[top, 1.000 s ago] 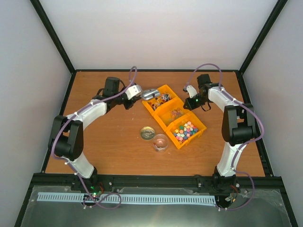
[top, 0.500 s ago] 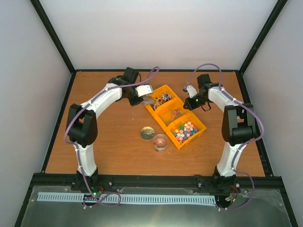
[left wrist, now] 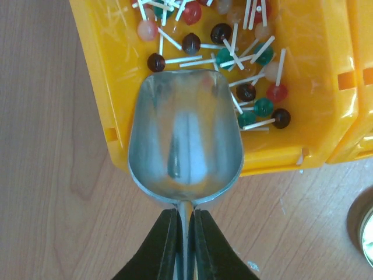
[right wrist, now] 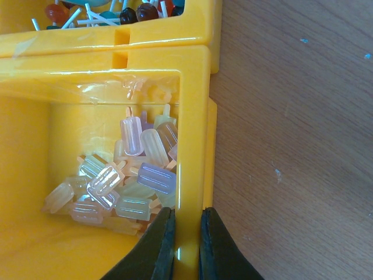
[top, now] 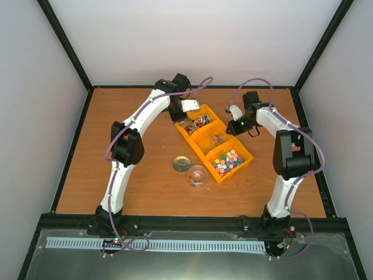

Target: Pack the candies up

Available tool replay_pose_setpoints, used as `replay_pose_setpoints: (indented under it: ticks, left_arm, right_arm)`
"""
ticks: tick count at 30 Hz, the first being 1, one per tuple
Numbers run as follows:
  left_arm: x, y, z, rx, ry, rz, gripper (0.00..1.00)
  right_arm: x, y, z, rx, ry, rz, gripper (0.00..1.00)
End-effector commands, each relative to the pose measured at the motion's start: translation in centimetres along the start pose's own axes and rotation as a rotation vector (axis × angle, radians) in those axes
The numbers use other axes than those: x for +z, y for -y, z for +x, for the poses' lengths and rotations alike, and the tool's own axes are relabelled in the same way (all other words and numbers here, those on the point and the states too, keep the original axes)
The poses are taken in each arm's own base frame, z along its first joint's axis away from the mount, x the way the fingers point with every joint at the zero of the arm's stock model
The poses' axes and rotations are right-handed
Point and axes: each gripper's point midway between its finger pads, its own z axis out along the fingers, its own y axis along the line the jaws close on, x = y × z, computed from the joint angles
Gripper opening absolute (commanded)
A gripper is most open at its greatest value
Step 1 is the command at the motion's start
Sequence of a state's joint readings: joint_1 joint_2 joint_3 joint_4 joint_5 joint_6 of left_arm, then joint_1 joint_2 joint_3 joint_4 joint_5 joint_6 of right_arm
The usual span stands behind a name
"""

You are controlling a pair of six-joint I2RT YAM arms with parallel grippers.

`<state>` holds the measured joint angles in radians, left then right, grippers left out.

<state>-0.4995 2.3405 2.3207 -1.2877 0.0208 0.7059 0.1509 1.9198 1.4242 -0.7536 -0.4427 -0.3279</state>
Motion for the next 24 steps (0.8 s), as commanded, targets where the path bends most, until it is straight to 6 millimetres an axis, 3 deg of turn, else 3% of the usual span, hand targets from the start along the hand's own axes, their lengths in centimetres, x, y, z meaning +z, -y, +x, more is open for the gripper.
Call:
replay_pose_setpoints:
  ticks: [1,6,12,19,24]
  left_arm:
    - [3.2,1.5,2.4,-0.058,-0.092,0.066,0.01]
    - [5.4,2.7,0.6,-0.090,0.108,0.075,0.01]
    - [5.9,3.1,-1.6,-0.130,0.291,0.112,0.01]
    - [4.9,3.7,-3.0,-0.200,0.464,0.164,0.01]
    - [3.1,2.1,-2.6,-0.264,0.599,0.129,0.01]
  right_arm:
    - [0.3,0.6,0.1,0.006,-0.013,0.020,0.03]
    - [0.4,0.6,0.2,0.002,-0.014,0.019,0.03]
    - [0.6,0.7,0.2,0.001,-0.016,0.016,0.03]
    - [0.6,0.8,0.4,-0.004,-0.023,0.020,0.03]
    - [0.6,1.0,0.5,0.001,-0.025,0.024,0.03]
